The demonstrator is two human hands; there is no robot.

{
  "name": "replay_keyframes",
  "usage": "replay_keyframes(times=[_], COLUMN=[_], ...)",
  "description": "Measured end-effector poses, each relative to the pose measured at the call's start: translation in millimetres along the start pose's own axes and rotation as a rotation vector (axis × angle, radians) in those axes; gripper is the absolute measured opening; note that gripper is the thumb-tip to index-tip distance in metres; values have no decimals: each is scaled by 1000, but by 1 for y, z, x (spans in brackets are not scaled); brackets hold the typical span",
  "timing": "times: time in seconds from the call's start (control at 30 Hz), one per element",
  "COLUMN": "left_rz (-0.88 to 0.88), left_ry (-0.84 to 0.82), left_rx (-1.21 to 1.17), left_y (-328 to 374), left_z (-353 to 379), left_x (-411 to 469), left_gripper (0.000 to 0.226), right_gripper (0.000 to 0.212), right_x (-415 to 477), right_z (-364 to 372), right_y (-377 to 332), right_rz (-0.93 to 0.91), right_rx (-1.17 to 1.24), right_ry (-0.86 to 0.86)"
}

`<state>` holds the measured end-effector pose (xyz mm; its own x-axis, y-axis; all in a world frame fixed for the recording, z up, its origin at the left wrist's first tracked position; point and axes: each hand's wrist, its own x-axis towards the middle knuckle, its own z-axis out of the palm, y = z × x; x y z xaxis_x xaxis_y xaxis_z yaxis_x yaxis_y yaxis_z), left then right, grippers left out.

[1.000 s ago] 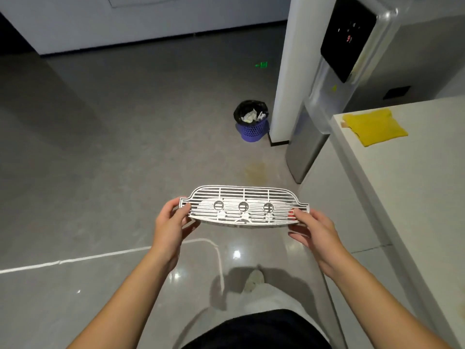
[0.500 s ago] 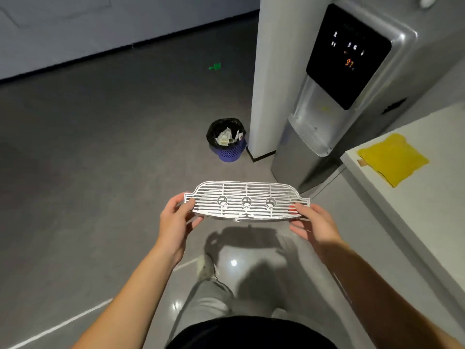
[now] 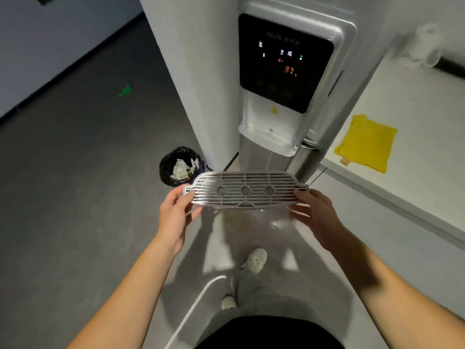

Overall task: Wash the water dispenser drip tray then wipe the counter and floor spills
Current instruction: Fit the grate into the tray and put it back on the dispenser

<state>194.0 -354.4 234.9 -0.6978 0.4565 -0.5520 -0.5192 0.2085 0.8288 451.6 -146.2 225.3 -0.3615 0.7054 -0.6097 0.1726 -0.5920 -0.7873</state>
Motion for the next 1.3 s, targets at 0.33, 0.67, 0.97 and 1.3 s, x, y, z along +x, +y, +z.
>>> replay_keyframes(times=[0.33, 0.67, 0.97, 1.3], left_rz=[-75, -100, -118, -102], left_ry=[-104, -287, -396, -466], left_rx=[68, 248, 465, 510], left_y=[49, 55, 17, -21], left_z=[79, 144, 178, 207], left_x=[144, 296, 418, 482], left_gripper=[24, 21, 38, 15], right_gripper=[24, 37, 24, 11], right_x=[108, 212, 308, 366], right_z=[17, 38, 59, 60], right_y=[-19, -12, 29, 43], right_rz=[62, 137, 180, 114], right_rx=[187, 290, 297, 324], right_ry=[120, 358, 503, 651])
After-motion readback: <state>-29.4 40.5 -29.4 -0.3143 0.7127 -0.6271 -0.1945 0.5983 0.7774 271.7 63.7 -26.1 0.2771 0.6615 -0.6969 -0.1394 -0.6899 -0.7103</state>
